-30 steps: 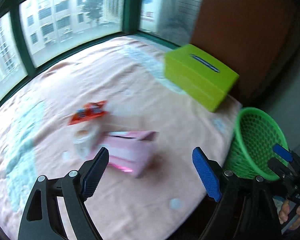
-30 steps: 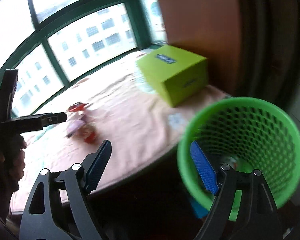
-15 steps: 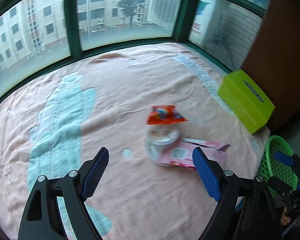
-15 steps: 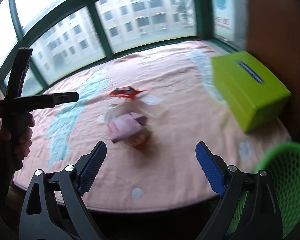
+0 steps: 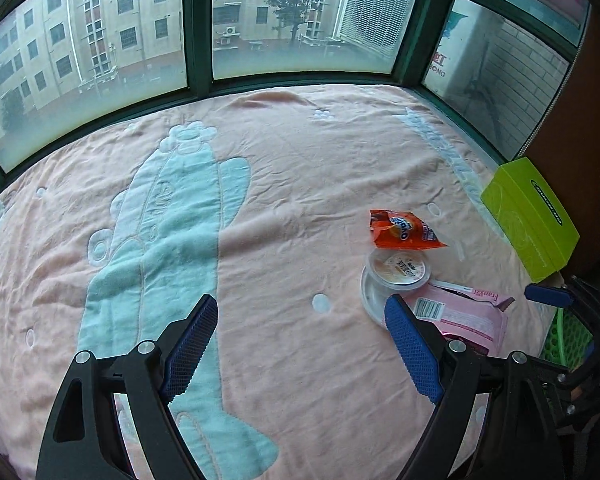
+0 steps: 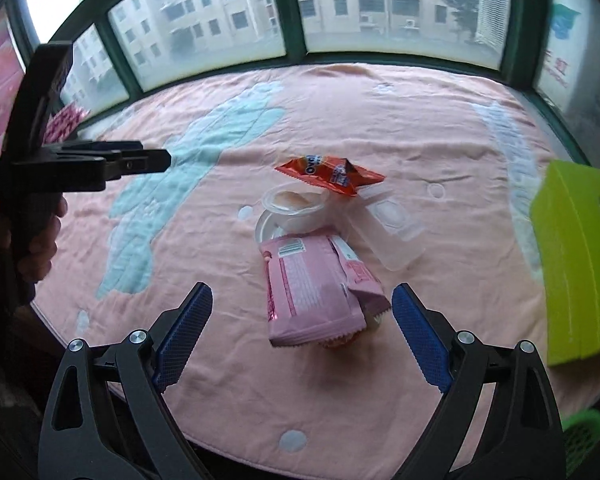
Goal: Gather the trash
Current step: 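Grasp the pink biscuit wrapper with the right tool while the left tool grasps the orange wrapper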
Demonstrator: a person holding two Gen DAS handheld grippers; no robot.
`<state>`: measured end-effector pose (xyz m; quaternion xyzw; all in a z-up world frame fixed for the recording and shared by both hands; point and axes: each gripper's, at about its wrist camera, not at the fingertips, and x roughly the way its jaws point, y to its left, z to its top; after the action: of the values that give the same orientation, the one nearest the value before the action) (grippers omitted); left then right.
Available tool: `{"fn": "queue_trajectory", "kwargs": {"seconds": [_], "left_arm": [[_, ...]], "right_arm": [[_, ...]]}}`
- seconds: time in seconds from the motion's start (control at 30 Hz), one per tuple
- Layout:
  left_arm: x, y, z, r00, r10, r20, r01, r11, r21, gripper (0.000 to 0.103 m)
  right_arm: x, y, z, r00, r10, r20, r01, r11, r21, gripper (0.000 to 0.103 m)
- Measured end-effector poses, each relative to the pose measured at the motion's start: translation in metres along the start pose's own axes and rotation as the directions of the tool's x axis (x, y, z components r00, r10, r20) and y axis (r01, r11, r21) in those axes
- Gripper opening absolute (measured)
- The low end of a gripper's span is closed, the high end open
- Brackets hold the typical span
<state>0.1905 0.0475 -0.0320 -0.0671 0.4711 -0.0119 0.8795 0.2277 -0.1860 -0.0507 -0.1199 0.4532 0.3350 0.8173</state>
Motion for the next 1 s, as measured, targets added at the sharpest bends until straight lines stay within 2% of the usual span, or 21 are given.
{"fn": "queue_trajectory", "kwargs": {"seconds": [0.17,0.53,0.63,0.8,1.0], "left_arm": [[0.009,0.012,-0.001,1.0,-0.003,-0.017,0.002,1.0,-0.029,0.082],[0.02,0.024,0.002,0.999,0.001,-0.035,-0.002,0.999,-0.042,0.082],[0.022,0.021,0.002,0.999,-0.002,-0.037,0.0,0.999,-0.035,0.082],[0.025,0.018,0.001,0.999,-0.002,-0.043,0.001,1.0,-0.03,0.082],[0.026,0.017,0.0,0.999,-0.001,-0.047,0.0,0.999,-0.033,0.082]], "right_arm": [[0.029,0.004,0.016,0.997,-0.009,-0.077,0.003,0.996,-0.084,0.091],[0.069,-0.005,0.021,0.981,-0.023,-0.194,0.0,0.993,-0.115,0.09],[0.074,-0.003,0.019,0.978,-0.046,-0.205,0.018,0.99,-0.137,0.087],[0.079,-0.003,0.015,0.975,-0.037,-0.221,0.008,0.992,-0.13,0.073],[0.072,-0.004,0.012,0.981,-0.021,-0.191,0.003,0.996,-0.094,0.063]]}}
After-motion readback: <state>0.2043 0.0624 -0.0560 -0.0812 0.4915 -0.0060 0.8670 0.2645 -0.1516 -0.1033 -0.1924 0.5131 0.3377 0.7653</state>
